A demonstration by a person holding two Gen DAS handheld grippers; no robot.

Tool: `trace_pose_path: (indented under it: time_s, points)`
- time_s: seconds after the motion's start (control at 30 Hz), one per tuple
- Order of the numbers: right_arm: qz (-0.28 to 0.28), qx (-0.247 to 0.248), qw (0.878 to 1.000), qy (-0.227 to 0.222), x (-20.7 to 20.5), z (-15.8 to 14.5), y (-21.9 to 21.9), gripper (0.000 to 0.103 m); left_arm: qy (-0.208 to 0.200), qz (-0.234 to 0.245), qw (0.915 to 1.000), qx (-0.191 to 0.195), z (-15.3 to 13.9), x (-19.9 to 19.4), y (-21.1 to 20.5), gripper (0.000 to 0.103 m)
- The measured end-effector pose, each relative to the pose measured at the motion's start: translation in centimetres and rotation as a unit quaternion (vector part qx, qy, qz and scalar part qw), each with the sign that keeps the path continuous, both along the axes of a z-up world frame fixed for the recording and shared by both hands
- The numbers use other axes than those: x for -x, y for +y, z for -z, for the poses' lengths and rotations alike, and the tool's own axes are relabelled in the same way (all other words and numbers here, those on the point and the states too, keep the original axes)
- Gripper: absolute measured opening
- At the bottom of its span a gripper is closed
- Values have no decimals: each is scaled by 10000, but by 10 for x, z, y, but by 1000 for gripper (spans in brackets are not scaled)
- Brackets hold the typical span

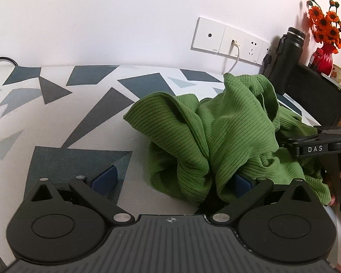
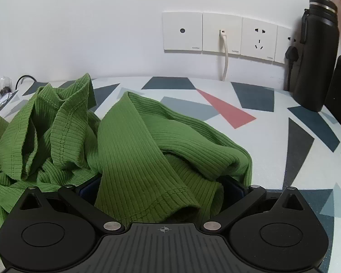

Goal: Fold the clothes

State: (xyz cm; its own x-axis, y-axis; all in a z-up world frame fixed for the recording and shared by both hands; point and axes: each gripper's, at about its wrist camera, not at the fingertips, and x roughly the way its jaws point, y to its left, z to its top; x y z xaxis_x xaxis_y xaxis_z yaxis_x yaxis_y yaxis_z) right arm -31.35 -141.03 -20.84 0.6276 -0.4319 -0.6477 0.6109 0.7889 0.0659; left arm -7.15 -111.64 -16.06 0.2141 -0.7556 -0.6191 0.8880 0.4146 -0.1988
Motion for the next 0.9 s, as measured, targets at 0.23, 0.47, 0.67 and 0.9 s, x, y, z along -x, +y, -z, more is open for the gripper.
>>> trace_pose_path:
  time_s: [0.23,0.47,0.67,0.9]
  points:
    - [67,53,10000,-31,3,2,3,102,-112,-39,9999,-62,0,5,2,103]
    - [135,7,9999,-65,7,3,2,102,38,-43,10000,53,0,0,6,103]
    - [199,146,9997,-28,7,3,9,102,-29,-190,9998,50,1,5,9,103]
    - [219,226,9995,-24,7,3,12,102,26,-216,9997,111,2,2,11,103]
